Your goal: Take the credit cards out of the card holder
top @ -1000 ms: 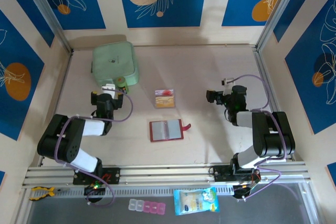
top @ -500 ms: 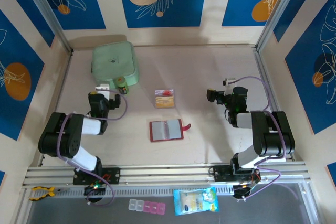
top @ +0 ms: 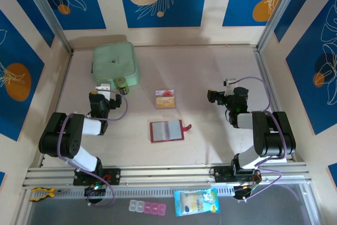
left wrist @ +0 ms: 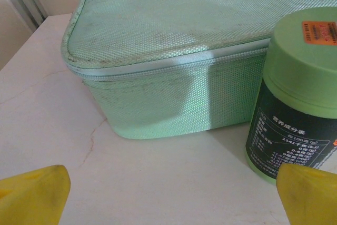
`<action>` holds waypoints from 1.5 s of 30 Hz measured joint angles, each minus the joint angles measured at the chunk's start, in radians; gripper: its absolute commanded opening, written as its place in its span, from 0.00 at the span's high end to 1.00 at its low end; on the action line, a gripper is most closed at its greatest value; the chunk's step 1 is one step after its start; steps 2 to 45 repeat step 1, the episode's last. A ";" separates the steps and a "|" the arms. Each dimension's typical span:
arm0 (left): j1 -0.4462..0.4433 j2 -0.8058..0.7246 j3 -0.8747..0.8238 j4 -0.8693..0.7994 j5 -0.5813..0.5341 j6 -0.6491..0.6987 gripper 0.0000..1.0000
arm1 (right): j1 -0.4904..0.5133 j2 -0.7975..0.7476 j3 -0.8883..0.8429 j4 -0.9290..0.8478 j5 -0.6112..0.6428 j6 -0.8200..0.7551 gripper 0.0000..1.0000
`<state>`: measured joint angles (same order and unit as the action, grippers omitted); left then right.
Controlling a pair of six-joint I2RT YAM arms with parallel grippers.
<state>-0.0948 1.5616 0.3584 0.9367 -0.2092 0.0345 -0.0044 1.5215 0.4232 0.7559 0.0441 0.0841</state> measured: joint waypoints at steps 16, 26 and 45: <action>0.000 0.000 0.000 0.000 0.000 0.000 0.00 | 0.000 0.000 0.000 0.000 0.000 0.000 0.01; 0.000 0.000 0.000 0.000 0.000 0.000 0.00 | 0.000 0.000 0.000 0.000 0.000 0.000 0.01; 0.000 0.000 0.000 0.000 0.000 0.000 0.00 | 0.000 0.000 0.000 0.000 0.000 0.000 0.01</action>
